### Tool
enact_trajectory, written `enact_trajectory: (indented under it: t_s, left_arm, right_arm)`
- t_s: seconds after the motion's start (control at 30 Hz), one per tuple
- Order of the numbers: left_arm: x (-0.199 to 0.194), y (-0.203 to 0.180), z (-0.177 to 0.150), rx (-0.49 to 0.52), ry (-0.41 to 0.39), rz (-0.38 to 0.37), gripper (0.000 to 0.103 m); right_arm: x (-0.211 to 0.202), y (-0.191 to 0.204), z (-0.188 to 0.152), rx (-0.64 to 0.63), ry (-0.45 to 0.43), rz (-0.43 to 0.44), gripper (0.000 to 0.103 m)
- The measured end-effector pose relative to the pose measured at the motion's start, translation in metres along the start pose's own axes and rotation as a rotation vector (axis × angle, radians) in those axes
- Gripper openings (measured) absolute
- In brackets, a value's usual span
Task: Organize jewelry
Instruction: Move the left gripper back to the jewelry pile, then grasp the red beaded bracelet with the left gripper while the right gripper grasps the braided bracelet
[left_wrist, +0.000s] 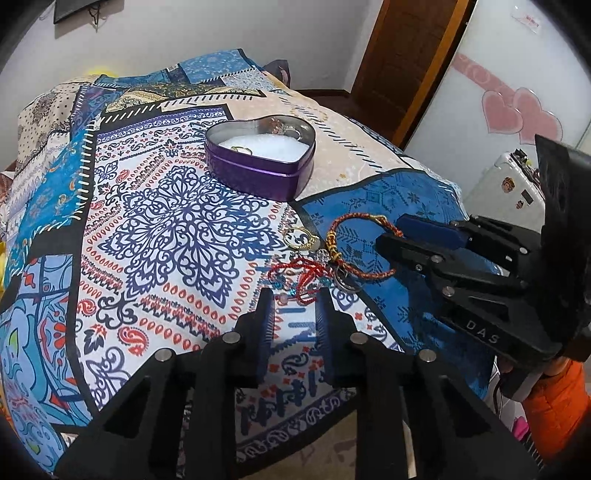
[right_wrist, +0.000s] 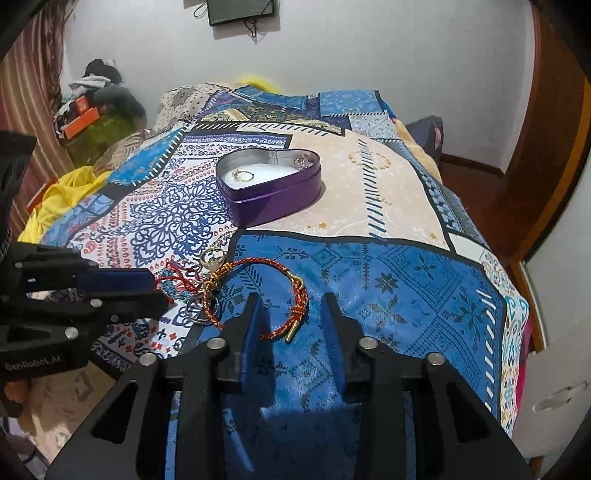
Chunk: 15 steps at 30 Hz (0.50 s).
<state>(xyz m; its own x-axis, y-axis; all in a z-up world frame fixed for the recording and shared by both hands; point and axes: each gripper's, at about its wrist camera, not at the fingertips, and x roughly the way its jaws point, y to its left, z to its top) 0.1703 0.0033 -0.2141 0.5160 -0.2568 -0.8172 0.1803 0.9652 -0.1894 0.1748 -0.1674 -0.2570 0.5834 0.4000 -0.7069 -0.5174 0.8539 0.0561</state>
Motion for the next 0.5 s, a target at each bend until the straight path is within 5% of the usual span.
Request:
enact_trajectory:
  t_s: [0.17,0.5]
  left_arm:
    - [0.003,0.000,0.002,0.003,-0.001,-0.009,0.010]
    - [-0.009,0.001,0.001,-0.018,-0.042,0.005,0.000]
  right_arm:
    - [0.002,-0.005,0.000,0.026,-0.008,0.002,0.010]
    - [-0.006,-0.006,0.002,0.034,-0.020,0.014,0.007]
